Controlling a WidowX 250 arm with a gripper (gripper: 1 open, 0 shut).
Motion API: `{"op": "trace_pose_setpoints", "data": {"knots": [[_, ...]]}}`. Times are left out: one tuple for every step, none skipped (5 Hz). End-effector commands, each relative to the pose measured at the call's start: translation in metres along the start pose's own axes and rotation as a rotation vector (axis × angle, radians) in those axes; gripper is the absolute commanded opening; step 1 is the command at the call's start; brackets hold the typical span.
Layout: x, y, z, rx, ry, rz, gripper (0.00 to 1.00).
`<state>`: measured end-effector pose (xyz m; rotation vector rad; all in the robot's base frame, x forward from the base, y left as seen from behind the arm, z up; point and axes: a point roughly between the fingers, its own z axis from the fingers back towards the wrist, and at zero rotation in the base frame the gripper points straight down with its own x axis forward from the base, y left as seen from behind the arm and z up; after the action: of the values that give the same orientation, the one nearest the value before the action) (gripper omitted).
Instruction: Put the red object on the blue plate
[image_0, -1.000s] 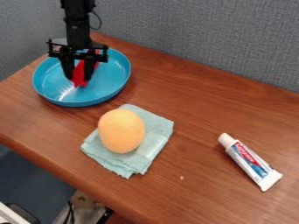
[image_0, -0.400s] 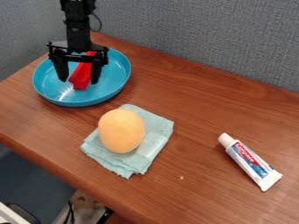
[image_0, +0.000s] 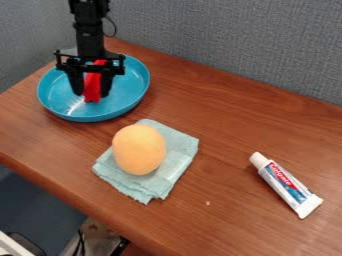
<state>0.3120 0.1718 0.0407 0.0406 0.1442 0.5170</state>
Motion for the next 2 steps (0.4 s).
{"op": "trace_pose_setpoints", "data": {"knots": [[-0.0005,0.0011,0.0331,-0.007,-0.078,0.006,1.00],[-0.0019,-0.0020,0.0340,-0.016,-0.075,0.004,0.00]]}}
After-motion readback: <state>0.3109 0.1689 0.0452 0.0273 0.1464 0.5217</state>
